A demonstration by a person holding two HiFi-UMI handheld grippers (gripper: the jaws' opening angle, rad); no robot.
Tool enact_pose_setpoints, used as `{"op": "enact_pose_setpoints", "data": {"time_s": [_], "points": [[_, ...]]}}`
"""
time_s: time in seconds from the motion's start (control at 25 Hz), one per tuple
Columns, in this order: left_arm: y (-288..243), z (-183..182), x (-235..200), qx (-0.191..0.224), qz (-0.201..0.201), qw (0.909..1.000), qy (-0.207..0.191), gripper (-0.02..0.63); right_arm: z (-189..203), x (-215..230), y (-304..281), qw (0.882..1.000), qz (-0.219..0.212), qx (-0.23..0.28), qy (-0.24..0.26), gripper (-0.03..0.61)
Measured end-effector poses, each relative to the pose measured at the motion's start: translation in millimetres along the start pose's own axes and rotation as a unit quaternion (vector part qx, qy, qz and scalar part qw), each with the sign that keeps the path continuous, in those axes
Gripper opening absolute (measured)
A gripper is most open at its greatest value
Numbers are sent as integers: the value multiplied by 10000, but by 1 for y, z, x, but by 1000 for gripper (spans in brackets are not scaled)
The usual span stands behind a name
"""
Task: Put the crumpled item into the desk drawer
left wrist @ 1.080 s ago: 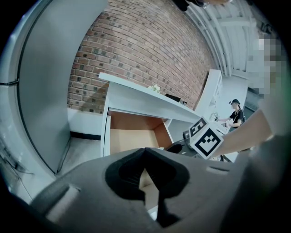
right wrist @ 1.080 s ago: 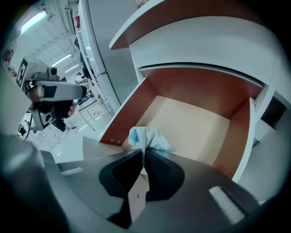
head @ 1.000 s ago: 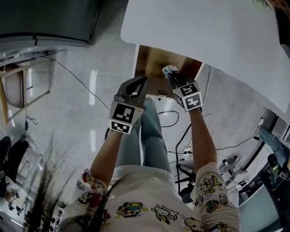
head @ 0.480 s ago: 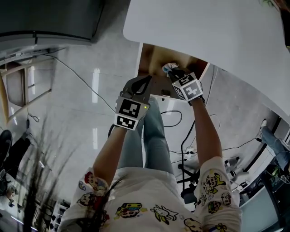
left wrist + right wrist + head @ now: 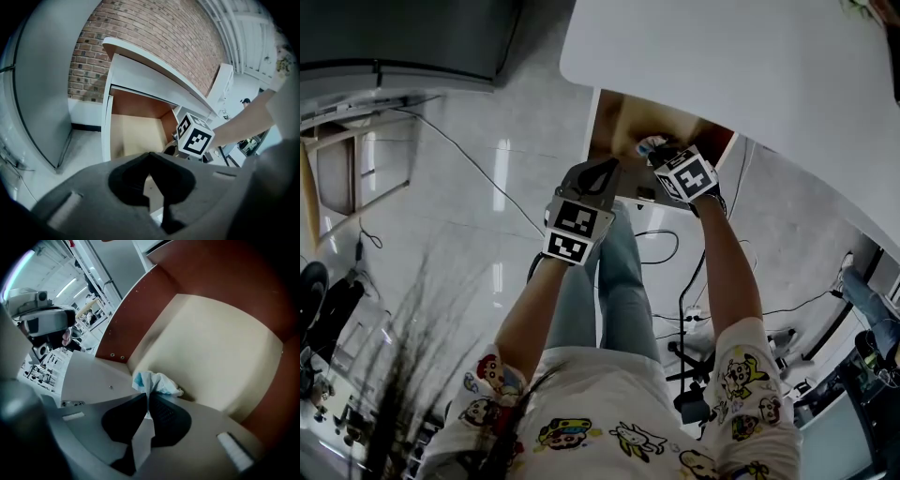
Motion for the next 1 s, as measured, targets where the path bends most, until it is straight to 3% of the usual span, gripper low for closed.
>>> {"op": "enact_pose_setpoints", "data": {"time_s": [0.16,0.48,1.0], "points": [[-3,3,3,21,-16,10000,19,0,11,0,-6,9996,-48,-209,-173,43],[1,1,4,65,-45,10000,24,0,14,4,-3,9986,-108,-215,-480,141],[20,-11,6,233,-130,9996,-101,0,15,-18,27,9981,-60,1,-607,152]]}}
Point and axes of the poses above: the fingertips, and each gripper's own axes: y backward along the fingers, x to its right, z out of its underside, the point moved 8 cm from there along y, backward along the fingers, and after that the axes turned 8 degrees about z, right-handed, at the moved point
